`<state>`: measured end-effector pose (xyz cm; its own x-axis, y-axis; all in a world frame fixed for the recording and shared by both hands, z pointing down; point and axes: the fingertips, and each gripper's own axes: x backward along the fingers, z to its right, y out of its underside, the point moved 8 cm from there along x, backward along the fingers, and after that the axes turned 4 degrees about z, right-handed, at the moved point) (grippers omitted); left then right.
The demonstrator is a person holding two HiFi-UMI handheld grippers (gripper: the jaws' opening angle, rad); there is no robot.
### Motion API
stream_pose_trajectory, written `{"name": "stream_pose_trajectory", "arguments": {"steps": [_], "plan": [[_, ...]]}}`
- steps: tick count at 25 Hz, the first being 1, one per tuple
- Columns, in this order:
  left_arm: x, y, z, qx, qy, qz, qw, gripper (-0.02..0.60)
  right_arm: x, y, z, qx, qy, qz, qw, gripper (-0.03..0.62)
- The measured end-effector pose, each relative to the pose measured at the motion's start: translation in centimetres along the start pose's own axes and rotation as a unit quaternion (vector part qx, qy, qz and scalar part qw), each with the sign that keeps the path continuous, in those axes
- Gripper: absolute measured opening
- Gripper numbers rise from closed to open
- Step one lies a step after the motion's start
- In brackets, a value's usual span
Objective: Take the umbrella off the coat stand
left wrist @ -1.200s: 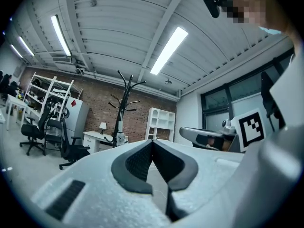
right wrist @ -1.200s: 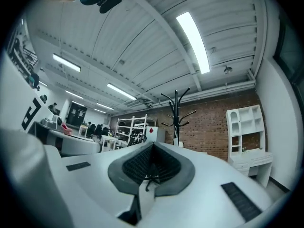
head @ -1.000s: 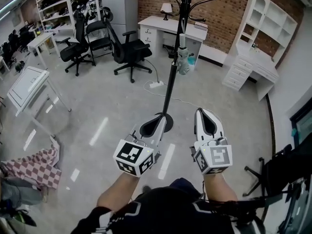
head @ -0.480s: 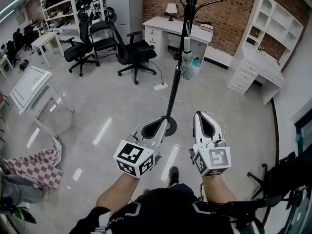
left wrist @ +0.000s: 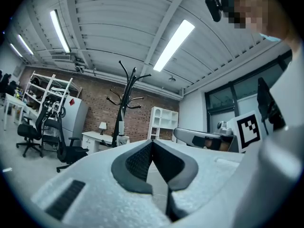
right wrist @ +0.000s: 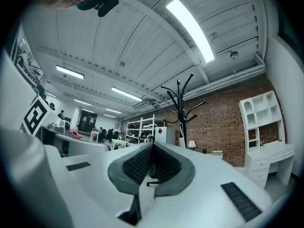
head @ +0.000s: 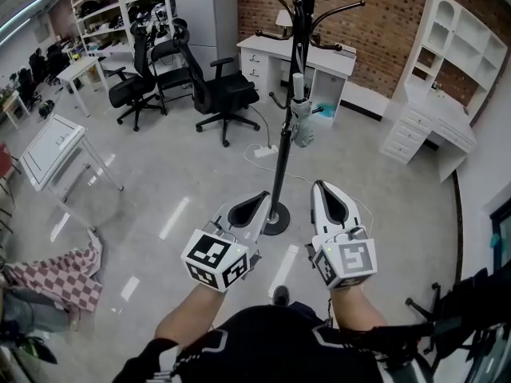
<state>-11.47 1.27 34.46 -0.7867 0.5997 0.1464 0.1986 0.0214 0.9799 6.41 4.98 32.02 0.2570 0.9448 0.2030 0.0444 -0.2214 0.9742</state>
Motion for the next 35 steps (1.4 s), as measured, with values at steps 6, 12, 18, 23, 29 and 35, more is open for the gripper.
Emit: {"name": "stream_pose_trajectory", "arguments": {"steps": [6,12,18,23,29,35], "plan": [[-3.9,0.4,-1.3,0.001,-0.018,-0.004,0.9998,0.008,-2.8,0.8,3.3,-0.013,-0.014,0.008,1.000,0.006],[-7.1,1.0,-1.8,0.000,-0.058,0.007,0.9983,0.008,-4.5,1.7,6.7,-0.020,-0.034,0.019,0.999,0.006],[-11.1,0.4,-1.7,-0.007,-0.070,-0.001,0.9975,0.008,-6.6,1.9,10.4,-0.034,-0.049,0.011,0.998,0.006],[-13.8,0.6,-1.8,-0.013,-0.079,-0.009,0.9967,0.008,-7.9,2.5,12.5,-0.041,-0.075,0.013,0.996,0.006],[-16.1,1.1,-2.3,-0.024,-0.086,-0.019,0.9959,0.008,-9.4,3.5,15.2,-0.049,-0.081,0.017,0.995,0.006],[-17.4,1.0,-4.2,-0.031,-0.081,-0.019,0.9960,0.008,-11.7,4.9,15.8,-0.055,-0.085,0.010,0.995,0.008]]}}
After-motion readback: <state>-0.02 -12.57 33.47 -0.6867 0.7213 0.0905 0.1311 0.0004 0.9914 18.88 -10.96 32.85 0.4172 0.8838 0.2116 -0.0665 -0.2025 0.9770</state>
